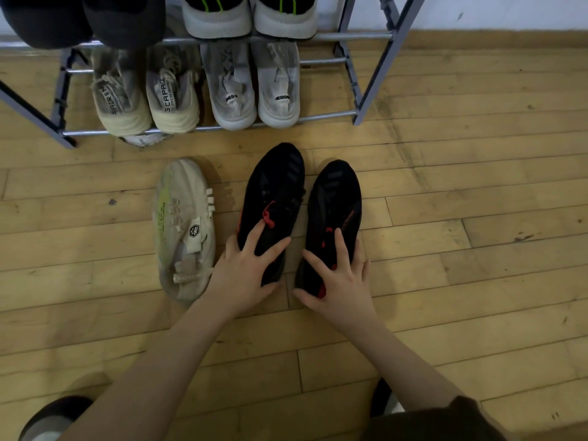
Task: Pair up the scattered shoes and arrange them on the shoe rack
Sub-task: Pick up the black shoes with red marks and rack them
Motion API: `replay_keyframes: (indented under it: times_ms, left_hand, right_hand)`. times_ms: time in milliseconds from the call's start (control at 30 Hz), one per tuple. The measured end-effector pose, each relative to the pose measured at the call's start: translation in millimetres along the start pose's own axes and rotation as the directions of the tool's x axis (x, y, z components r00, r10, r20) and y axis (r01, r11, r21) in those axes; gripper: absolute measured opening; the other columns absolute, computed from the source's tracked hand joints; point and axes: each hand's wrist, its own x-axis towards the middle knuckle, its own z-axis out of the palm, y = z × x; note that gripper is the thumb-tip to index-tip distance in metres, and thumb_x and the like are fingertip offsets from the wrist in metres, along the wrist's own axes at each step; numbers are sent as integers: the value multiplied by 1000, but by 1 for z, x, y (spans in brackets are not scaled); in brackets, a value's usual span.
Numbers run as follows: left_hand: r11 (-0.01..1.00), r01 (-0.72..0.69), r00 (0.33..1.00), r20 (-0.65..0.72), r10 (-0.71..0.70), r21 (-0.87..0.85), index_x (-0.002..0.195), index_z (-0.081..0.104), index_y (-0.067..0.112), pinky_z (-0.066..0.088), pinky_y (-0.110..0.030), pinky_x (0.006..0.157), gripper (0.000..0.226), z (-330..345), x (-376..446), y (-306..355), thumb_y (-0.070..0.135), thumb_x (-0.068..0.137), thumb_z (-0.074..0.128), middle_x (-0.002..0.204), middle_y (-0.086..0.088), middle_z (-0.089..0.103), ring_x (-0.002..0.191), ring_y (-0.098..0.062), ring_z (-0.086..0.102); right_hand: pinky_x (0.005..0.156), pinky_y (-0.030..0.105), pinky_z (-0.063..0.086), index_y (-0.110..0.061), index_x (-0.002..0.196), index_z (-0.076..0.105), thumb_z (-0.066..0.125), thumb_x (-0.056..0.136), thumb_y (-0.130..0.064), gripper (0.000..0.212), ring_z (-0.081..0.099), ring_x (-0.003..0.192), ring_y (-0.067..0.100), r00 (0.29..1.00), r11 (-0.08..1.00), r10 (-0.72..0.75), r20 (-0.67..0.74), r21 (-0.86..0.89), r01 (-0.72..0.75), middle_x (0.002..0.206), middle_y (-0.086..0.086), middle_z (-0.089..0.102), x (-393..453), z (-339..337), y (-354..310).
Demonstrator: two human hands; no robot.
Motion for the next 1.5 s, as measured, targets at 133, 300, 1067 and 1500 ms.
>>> replay_keyframes:
  times_ms: [133, 300, 1067, 1500]
  left_hand:
    - [985, 8, 997, -79, -22, -173, 141, 26, 45, 51, -50, 86, 72, -1, 1, 10, 51, 79, 63, 155, -3, 7, 126, -44, 29]
    - [988, 77, 994, -62, -85, -132, 141, 9, 51, 46, -51, 92, 73, 8, 5, 28, 49, 85, 56, 153, -4, -14, 134, -47, 12]
    - [952, -45, 962, -269, -39, -302, 129, 51, 34, 34, -61, 98, 61, -3, 5, 23, 37, 73, 71, 148, 3, 31, 118, -50, 33]
    - [928, -279, 816, -571, 93, -248, 126, 54, 34, 38, -36, 87, 54, -110, 22, 84, 48, 74, 52, 138, 6, 45, 109, -36, 51]
  right_hand:
    - [107, 69, 9, -43, 139, 29, 45, 77, -69, 69, -8, 140, 45, 1000, 1000, 5, 9, -7, -5, 157, 10, -6, -3, -5, 13]
    - [109, 66, 9, -41, 138, 30, 57, 78, -57, 67, -11, 141, 41, 998, 992, 54, 24, 114, -56, 157, 9, -8, -6, -8, 13]
    - [100, 56, 37, -35, 137, 39, 63, 80, -48, 63, 24, 128, 43, 999, 986, 36, -31, 166, -31, 151, 9, 21, -7, -13, 10]
    - [86, 53, 47, -38, 131, 46, 61, 78, -48, 56, 37, 119, 44, 922, 981, 98, -376, 192, -26, 145, 5, 36, -1, -145, 23]
